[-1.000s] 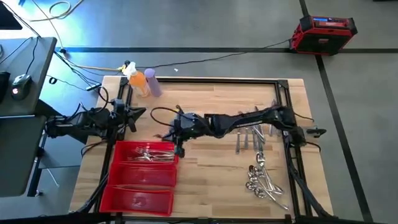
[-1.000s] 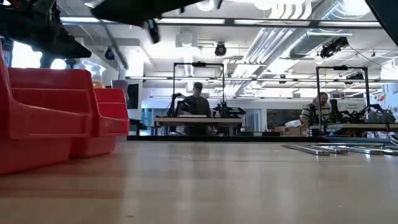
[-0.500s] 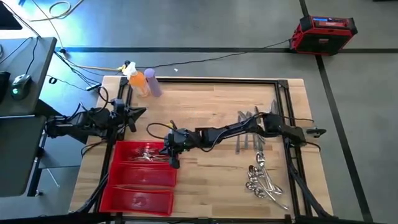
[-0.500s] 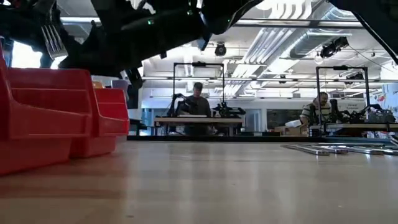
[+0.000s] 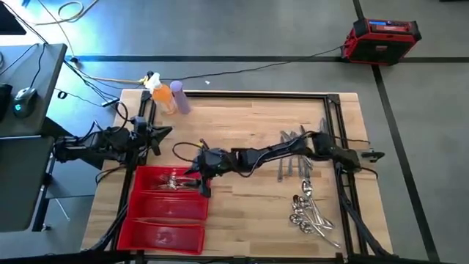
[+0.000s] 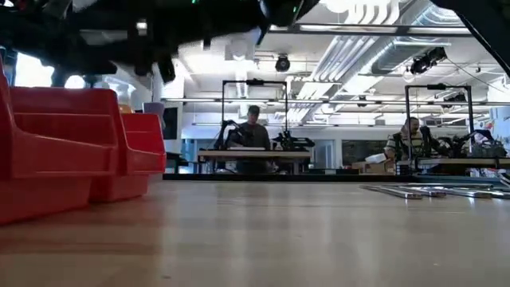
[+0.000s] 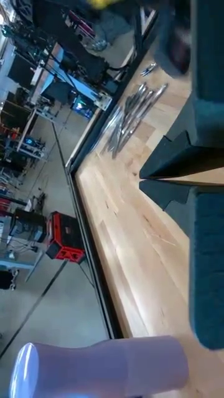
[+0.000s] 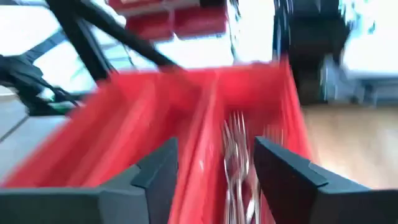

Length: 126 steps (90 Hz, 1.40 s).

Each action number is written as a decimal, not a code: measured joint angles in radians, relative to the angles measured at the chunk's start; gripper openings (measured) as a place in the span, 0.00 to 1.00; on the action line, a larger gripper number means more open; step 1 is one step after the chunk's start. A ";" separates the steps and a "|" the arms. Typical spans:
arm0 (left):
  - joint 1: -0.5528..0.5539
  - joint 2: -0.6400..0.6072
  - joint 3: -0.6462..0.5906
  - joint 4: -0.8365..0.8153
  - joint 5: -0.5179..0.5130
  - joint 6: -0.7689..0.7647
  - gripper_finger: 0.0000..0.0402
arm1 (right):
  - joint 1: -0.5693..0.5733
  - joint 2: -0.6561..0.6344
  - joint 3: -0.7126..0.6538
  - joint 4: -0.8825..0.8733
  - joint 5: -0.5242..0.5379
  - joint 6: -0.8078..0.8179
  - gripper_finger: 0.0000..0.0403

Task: Sort silverware
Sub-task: Put the silver spoon in the middle red bin

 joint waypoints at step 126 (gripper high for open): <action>-0.260 0.607 0.243 0.515 0.190 0.187 0.00 | 0.727 -0.479 -0.653 -1.149 0.034 1.050 0.37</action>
